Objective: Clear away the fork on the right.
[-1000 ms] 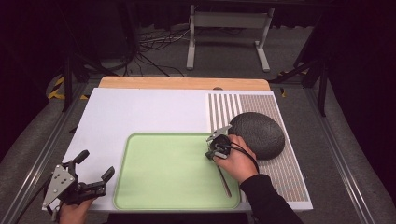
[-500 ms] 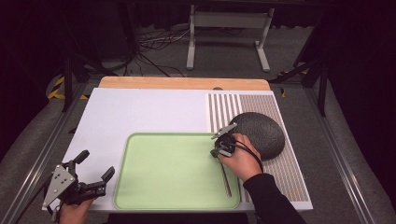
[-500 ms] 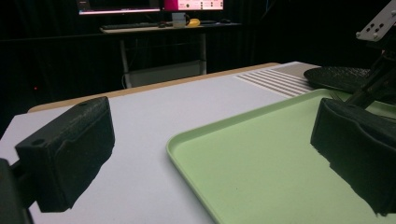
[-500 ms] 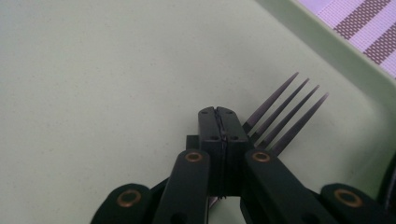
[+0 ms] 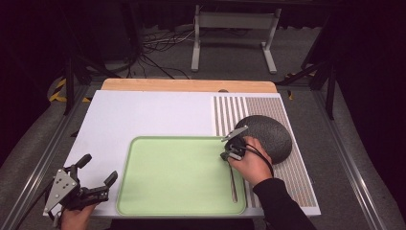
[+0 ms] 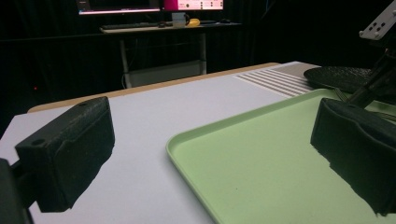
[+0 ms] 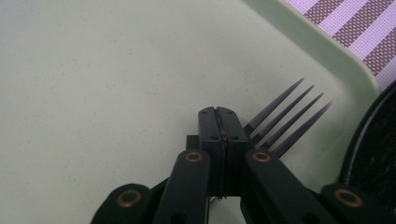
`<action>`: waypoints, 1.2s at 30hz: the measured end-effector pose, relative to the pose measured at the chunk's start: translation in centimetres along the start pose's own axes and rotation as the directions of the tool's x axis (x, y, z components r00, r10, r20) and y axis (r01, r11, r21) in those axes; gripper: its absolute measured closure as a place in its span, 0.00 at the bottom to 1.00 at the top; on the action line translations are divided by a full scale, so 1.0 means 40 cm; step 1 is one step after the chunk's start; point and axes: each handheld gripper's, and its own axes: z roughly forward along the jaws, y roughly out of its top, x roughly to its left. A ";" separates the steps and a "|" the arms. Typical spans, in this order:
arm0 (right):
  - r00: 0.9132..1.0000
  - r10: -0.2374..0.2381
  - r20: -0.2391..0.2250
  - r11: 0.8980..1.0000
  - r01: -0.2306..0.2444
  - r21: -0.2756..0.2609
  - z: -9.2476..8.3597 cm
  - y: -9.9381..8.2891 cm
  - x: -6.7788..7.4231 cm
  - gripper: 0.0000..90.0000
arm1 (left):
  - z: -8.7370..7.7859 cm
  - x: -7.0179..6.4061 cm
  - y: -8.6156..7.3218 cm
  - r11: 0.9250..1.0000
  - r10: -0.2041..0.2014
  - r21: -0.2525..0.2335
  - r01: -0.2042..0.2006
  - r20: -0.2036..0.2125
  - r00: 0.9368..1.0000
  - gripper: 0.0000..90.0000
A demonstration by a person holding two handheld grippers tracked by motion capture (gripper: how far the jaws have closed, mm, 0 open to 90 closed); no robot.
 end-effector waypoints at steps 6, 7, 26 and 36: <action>1.000 0.005 0.006 1.000 -0.005 0.000 -0.003 0.000 -0.003 0.99 | 0.000 0.000 0.000 1.000 0.004 0.003 -0.004 0.001 1.000 0.01; 1.000 0.003 0.006 1.000 -0.003 -0.008 -0.005 0.001 -0.003 0.98 | 0.001 -0.001 0.000 1.000 0.001 -0.001 -0.001 0.000 1.000 0.01; 0.995 -0.095 0.017 0.961 0.096 -0.258 -0.119 0.024 0.018 0.13 | 0.001 -0.001 0.000 1.000 0.003 -0.003 -0.003 0.001 1.000 0.01; 0.993 -0.121 0.016 0.927 0.119 -0.355 -0.177 0.000 0.000 0.11 | 0.001 -0.001 0.000 1.000 0.001 -0.002 -0.001 0.001 1.000 0.01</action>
